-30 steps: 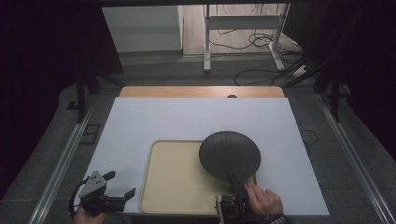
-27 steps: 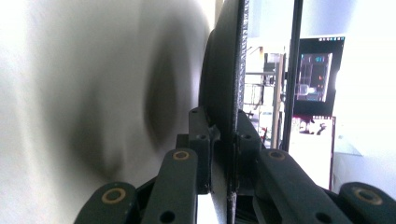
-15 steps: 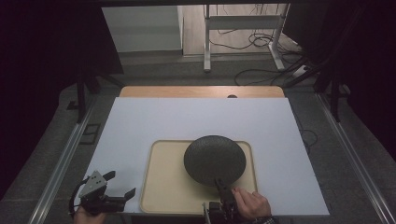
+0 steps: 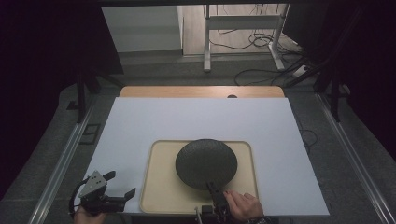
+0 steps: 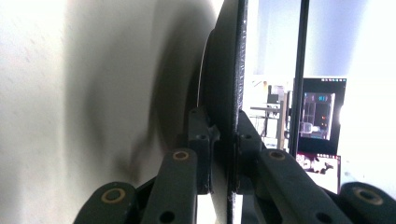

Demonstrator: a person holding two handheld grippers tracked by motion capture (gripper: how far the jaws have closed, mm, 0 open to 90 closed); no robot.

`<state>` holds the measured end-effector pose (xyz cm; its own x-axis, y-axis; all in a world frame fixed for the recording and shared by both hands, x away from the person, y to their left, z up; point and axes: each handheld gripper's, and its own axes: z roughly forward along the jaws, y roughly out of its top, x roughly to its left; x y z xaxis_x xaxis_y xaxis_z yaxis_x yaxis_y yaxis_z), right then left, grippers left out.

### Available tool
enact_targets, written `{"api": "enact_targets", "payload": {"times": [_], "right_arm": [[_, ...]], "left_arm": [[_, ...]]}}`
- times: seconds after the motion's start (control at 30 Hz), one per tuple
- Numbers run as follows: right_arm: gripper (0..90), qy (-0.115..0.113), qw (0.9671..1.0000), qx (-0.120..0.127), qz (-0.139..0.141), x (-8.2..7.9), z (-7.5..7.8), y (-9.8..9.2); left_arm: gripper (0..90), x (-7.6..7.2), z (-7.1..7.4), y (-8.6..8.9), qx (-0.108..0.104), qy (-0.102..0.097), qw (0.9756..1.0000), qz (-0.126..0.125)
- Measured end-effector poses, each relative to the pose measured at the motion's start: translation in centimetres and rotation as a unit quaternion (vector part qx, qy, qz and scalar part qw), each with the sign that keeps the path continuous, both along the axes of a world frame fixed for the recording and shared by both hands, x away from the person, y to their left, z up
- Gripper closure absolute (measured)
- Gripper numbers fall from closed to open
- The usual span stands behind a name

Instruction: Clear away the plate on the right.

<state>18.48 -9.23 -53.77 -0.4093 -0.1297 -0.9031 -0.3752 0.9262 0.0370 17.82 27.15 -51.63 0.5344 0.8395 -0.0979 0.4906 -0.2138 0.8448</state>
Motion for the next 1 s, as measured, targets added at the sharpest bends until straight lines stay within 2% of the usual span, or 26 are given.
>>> {"api": "enact_targets", "payload": {"times": [0.2,0.27,0.37,0.4,0.53,0.6,0.77,1.0], "right_arm": [[81.6,0.011,0.9999,-0.004,0.005,-0.3,-0.5,0.6],[81.9,-0.013,0.9998,-0.013,-0.008,-0.6,-0.4,0.7],[83.4,-0.005,0.9999,-0.008,-0.003,-0.4,-0.4,0.7],[84.7,0.009,0.9999,-0.012,-0.008,-0.5,-0.6,0.7],[85.0,0.009,0.9999,-0.014,-0.001,-0.5,-0.8,0.7],[85.0,0.018,0.9998,-0.01,-0.005,-0.4,-0.7,0.7],[83.4,0.024,0.9996,-0.012,0.001,-0.4,-1.1,0.7],[79.1,0.052,0.9985,-0.018,-0.006,-0.2,-1.4,0.7]], "left_arm": [[0.0,0.0,0.0,0.0,0.0,0.001,1.0,-0.001],[0.0,0.0,0.0,0.0,0.0,0.002,1.0,-0.001],[0.0,0.0,0.0,-0.1,0.0,0.002,1.0,-0.002],[0.0,0.0,0.0,-0.1,0.0,0.002,1.0,-0.002],[0.0,0.0,0.0,0.0,0.0,0.003,1.0,-0.002],[0.0,0.0,-0.1,-0.1,0.002,0.004,1.0,-0.003],[0.0,0.1,-0.1,-0.1,0.003,0.004,1.0,-0.004],[0.0,0.1,-0.1,-0.1,0.003,0.006,1.0,-0.005]]}}
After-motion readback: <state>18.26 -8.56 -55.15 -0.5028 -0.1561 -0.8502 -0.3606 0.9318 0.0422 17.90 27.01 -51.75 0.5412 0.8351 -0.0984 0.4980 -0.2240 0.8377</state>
